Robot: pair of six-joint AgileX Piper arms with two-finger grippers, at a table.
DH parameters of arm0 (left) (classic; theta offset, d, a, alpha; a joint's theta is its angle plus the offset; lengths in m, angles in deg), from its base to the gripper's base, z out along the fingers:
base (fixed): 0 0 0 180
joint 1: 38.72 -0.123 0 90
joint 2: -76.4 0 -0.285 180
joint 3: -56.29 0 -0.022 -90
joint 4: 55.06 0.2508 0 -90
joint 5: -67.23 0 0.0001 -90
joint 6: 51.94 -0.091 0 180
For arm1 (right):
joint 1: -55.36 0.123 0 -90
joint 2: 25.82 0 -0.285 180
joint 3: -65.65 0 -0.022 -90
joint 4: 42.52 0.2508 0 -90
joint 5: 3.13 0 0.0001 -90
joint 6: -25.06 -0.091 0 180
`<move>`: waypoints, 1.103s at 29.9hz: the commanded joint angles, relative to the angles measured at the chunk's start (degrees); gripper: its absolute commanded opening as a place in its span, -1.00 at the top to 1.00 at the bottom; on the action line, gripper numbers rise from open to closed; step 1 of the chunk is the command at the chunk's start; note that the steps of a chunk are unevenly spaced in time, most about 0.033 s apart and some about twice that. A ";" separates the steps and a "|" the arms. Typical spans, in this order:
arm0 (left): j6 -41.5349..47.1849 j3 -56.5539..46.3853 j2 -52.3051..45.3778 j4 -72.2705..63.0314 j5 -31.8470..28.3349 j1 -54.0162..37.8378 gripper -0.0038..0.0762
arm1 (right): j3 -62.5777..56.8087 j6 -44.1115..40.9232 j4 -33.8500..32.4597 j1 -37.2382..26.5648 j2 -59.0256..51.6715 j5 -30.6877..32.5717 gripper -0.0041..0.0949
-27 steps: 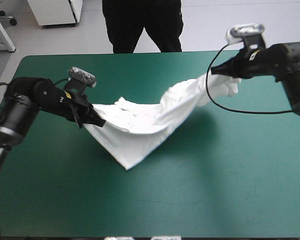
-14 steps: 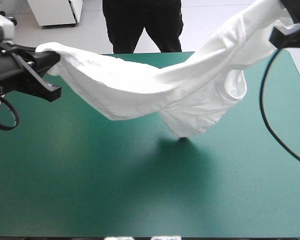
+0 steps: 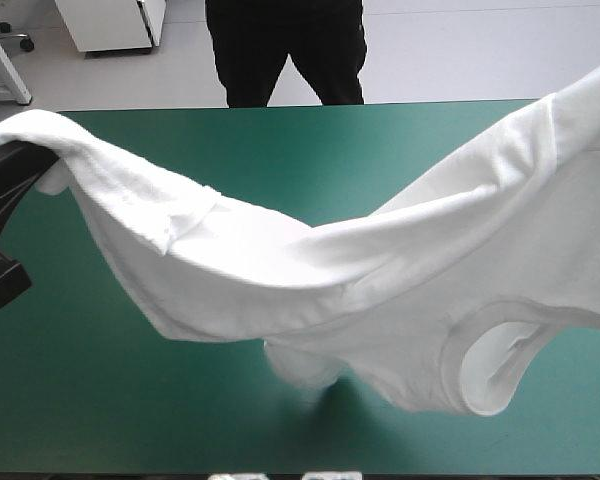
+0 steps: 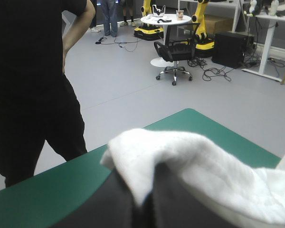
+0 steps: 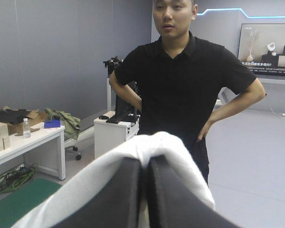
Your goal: Fold the cloth
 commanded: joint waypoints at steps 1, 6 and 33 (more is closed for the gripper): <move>5.22 -1.33 0.34 -0.17 1.93 0.02 0.93 | -2.68 2.08 -0.08 -0.24 0.65 -4.72 0.95; 6.47 -9.45 0.23 2.48 1.93 0.02 0.93 | -10.99 2.08 0.15 -0.12 2.02 -4.48 0.95; 5.05 -35.67 39.94 16.86 -25.58 -0.10 0.92 | -13.47 6.55 2.52 -0.12 52.40 -6.08 0.88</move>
